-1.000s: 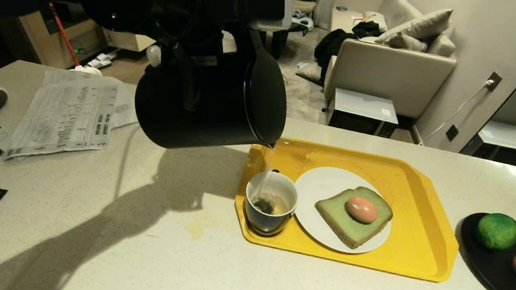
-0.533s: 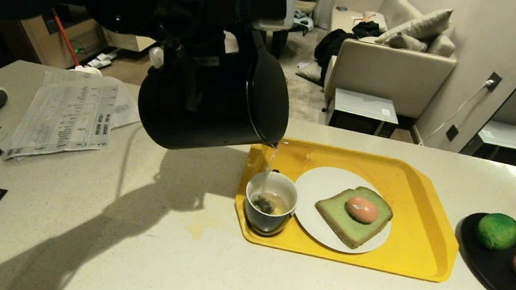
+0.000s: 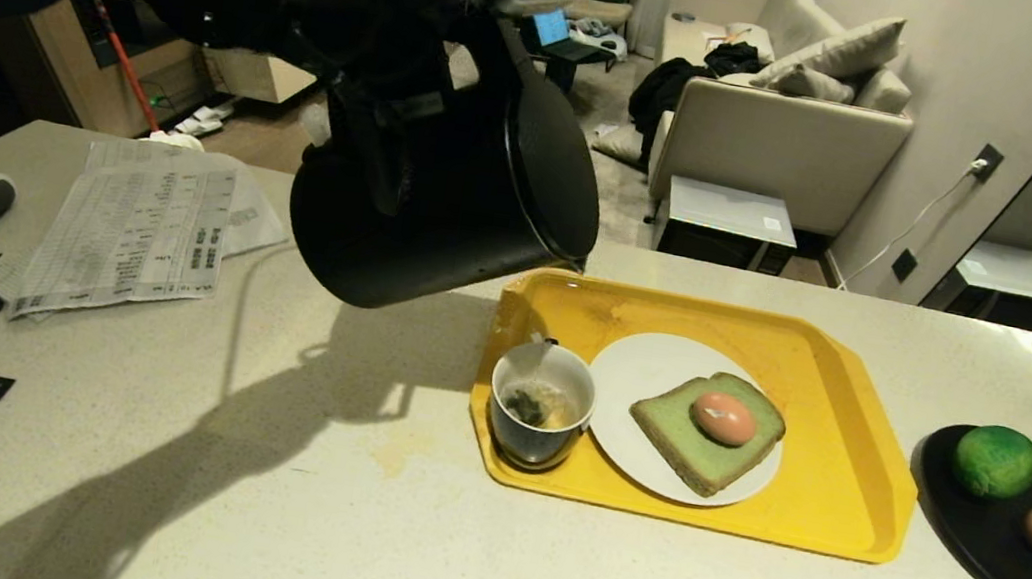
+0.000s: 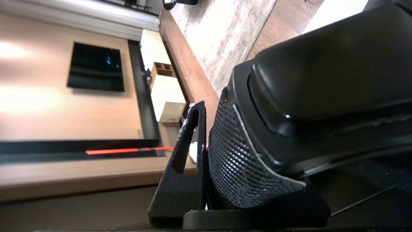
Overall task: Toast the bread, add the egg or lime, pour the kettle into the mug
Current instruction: Pour water into a cup, then put the kettle back
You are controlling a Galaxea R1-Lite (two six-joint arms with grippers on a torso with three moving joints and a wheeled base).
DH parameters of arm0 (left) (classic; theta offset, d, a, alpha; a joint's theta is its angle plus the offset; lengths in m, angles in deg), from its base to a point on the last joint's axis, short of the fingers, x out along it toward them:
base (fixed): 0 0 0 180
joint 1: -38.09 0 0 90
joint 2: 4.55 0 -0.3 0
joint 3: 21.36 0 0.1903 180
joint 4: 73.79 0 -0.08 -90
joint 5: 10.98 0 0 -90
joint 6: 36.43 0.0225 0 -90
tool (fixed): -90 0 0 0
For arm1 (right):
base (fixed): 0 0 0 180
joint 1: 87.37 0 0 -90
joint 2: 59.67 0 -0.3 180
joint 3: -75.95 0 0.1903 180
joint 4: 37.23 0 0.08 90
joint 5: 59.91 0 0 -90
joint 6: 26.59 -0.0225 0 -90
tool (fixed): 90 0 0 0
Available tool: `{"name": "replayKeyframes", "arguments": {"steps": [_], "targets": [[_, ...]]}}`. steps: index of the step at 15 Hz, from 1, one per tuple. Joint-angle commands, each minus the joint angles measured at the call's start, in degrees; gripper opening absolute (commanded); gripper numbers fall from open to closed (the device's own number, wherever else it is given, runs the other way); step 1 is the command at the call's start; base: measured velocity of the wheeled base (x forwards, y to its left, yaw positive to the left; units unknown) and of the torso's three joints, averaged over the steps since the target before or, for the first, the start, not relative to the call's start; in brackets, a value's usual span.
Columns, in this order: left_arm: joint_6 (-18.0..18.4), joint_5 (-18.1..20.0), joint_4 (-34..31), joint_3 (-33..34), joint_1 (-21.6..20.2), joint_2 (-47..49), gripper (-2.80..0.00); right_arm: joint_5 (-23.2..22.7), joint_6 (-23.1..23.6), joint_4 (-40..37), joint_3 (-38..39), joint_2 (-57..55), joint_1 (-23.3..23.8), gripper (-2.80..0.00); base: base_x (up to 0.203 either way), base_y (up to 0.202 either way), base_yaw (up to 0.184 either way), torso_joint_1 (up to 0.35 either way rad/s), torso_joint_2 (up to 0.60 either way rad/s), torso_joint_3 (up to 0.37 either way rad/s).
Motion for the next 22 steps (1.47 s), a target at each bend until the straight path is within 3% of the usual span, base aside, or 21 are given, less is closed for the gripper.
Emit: {"name": "replayKeyframes", "arguments": {"steps": [1, 4, 6, 10, 13, 18, 22], "targets": [[-2.11, -0.19, -0.29, 0.39, -0.40, -1.83, -2.80, 0.01, 0.05, 0.02, 0.18, 0.00, 0.00, -2.80, 0.000, 0.000, 0.000, 0.000, 0.00, 0.000], [-2.98, 0.02, -0.22, 0.61, -3.81, -4.34, -2.80, 0.01, 0.05, 0.02, 0.18, 0.00, 0.00, -2.80, 0.000, 0.000, 0.000, 0.000, 0.00, 0.000], [-3.85, 2.85, -0.10, 0.64, -8.60, -5.89, -2.80, 0.01, 0.05, 0.02, 0.18, 0.00, 0.00, -2.80, 0.000, 0.000, 0.000, 0.000, 0.00, 0.000], [-10.33, 14.76, -0.07, 2.32, -20.35, -7.26, -2.80, 0.01, -0.04, 0.02, 0.18, 0.00, 0.00, -2.80, 0.000, 0.000, 0.000, 0.000, 0.00, 0.000], [-18.55, 24.00, 1.93, 8.63, -25.85, -8.21, -2.80, 0.01, 0.01, 0.02, 0.18, 0.00, 0.00, -2.80, 0.000, 0.000, 0.000, 0.000, 0.00, 0.000], [-30.87, 26.11, 27.33, 25.28, -28.45, -8.35, -2.80, 0.01, 0.00, 0.02, 0.18, 0.00, 0.00, -2.80, 0.000, 0.000, 0.000, 0.000, 0.00, 0.000], [-37.62, 26.21, 41.41, 32.22, -29.73, -5.78, -2.80, 0.01, -0.04, 0.02, 0.18, 0.00, 0.00, -2.80, 0.000, 0.000, 0.000, 0.000, 0.00, 0.000]]}}
